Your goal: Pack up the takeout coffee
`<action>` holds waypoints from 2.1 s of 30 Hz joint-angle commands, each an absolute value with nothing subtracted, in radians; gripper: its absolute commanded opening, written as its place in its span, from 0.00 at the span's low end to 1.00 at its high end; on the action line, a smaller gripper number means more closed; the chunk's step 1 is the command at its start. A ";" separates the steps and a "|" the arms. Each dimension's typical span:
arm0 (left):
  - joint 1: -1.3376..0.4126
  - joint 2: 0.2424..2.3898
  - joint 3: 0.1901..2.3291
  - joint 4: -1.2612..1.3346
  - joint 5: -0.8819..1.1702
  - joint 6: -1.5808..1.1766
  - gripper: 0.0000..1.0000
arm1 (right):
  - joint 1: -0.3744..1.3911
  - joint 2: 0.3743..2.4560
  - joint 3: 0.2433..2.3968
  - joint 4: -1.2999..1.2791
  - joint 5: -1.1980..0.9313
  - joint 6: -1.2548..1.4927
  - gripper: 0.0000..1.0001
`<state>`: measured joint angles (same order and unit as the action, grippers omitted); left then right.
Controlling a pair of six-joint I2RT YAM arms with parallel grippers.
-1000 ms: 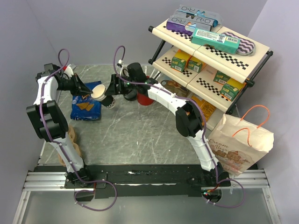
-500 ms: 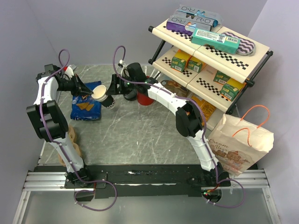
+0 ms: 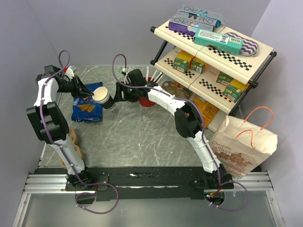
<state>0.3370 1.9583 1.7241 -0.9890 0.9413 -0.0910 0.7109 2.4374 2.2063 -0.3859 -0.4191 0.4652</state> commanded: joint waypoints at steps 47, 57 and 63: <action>0.055 1.594 1.566 -1.069 0.540 0.090 0.01 | 0.940 1.882 1.885 -0.692 -0.640 -1.124 0.50; 0.025 1.528 1.520 -1.094 0.555 0.118 0.01 | 0.960 1.884 1.844 -0.640 -0.574 -1.131 0.52; 0.005 1.493 1.493 -1.101 0.542 0.138 0.01 | 0.968 1.904 1.850 -0.640 -0.560 -1.124 0.51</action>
<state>0.0162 1.5524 1.5021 -1.0851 0.5480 0.1108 0.9562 1.9324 1.8397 -0.6666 -0.5671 -1.1057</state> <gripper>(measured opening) 0.022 0.515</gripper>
